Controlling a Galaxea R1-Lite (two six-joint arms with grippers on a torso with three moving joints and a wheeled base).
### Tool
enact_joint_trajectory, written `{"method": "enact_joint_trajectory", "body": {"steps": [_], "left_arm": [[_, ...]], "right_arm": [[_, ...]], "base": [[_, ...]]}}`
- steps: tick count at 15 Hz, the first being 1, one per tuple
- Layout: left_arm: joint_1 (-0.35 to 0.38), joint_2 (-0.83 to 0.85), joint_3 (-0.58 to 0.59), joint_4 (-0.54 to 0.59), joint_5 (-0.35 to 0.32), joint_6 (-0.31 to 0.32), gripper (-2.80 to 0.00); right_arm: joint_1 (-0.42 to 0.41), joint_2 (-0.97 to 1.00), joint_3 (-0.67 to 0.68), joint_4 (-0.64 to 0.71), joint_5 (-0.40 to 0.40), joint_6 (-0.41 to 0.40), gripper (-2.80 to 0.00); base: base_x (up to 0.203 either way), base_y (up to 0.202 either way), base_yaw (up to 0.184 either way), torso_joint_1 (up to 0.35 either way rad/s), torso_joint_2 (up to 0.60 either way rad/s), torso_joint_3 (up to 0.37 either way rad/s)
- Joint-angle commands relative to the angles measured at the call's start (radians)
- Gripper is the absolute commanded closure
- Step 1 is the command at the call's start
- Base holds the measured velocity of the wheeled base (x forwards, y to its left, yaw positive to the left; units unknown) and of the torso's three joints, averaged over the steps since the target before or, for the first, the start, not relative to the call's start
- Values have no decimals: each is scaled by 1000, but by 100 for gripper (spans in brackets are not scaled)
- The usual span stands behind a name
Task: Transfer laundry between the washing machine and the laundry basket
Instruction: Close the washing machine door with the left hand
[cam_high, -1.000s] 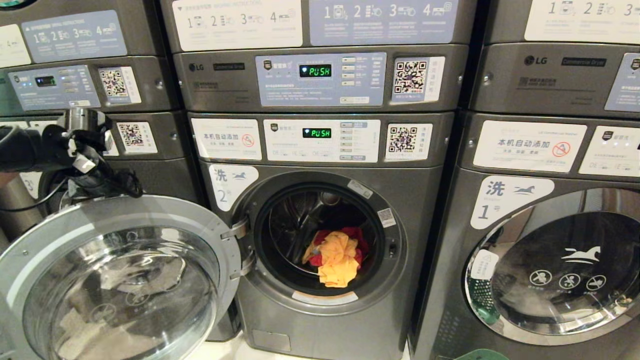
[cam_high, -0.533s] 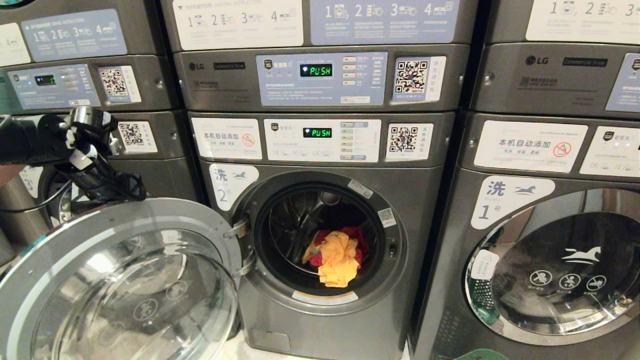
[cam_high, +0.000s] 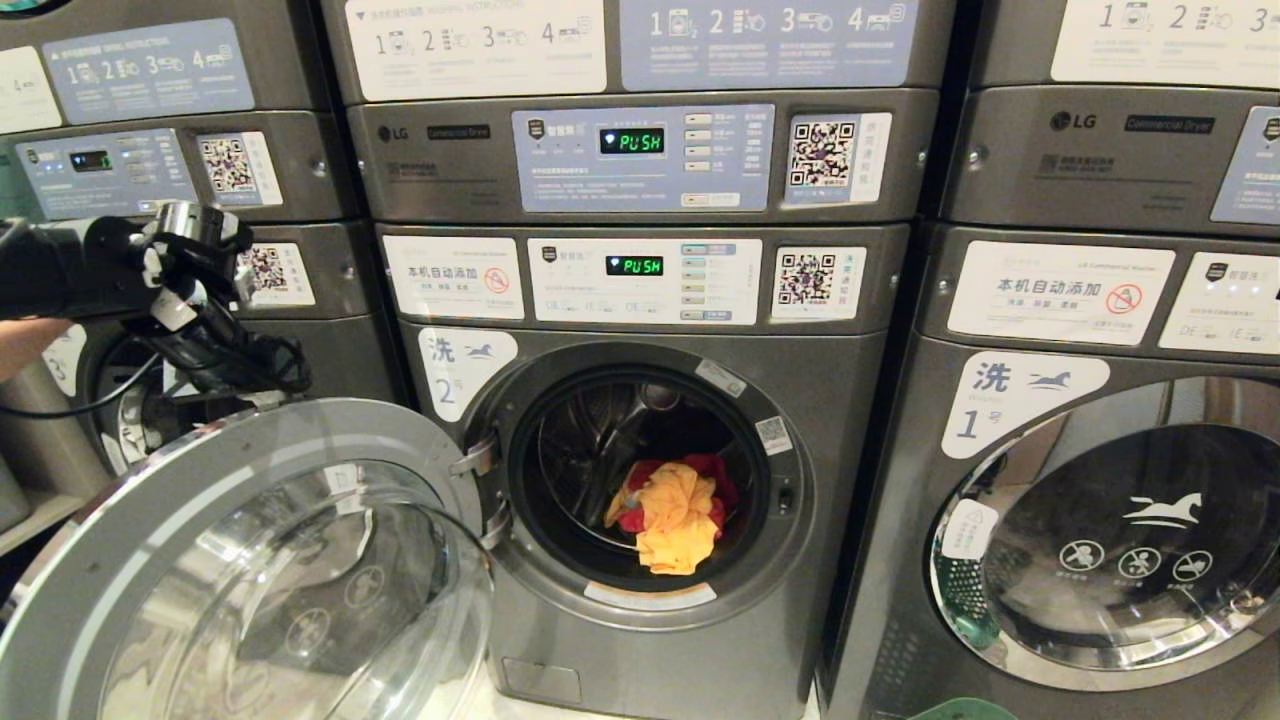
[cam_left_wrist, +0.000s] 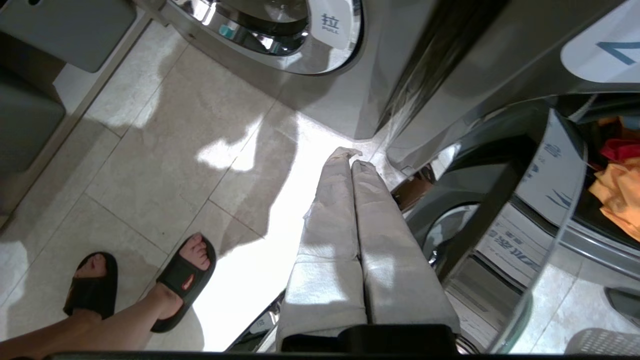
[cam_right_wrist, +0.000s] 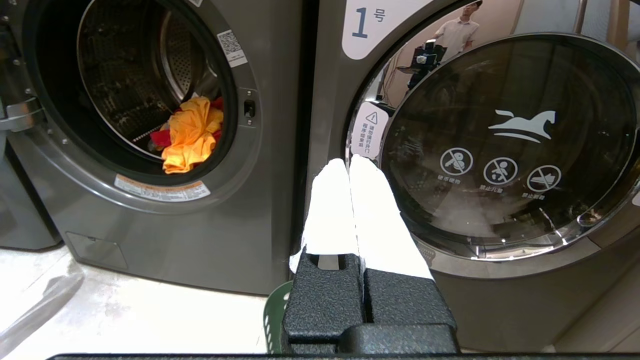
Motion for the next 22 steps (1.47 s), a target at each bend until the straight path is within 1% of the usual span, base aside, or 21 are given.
{"method": "enact_joint_trajectory", "body": {"steps": [1,3,8,12,14,16,22], "left_arm": [[-9,-17,0,35,-3,-1,0],[-13,-26,0,88,-27,-2,0],[-13,-18,0,96,-31,-29,0],[-17,-25,0,144,-37,-40,0],[-20,-32,0,149,-85,-47,0],[-24,-38,0,154,-104,-50,0],[-49,-35,0,156,-111,-46,0]], "right_arm": [[0,2,0,0,0,0,0],[0,2,0,0,0,0,0],[0,2,0,0,0,-2,0],[0,2,0,0,0,-3,0],[0,2,0,0,0,-3,0],[0,2,0,0,0,-3,0],[0,2,0,-1,0,-3,0]], "base": [[0,0,0,0,0,0],[0,0,0,0,0,0],[0,0,0,0,0,0],[0,0,0,0,0,0],[0,0,0,0,0,0],[0,0,0,0,0,0],[0,0,0,0,0,0]]}}
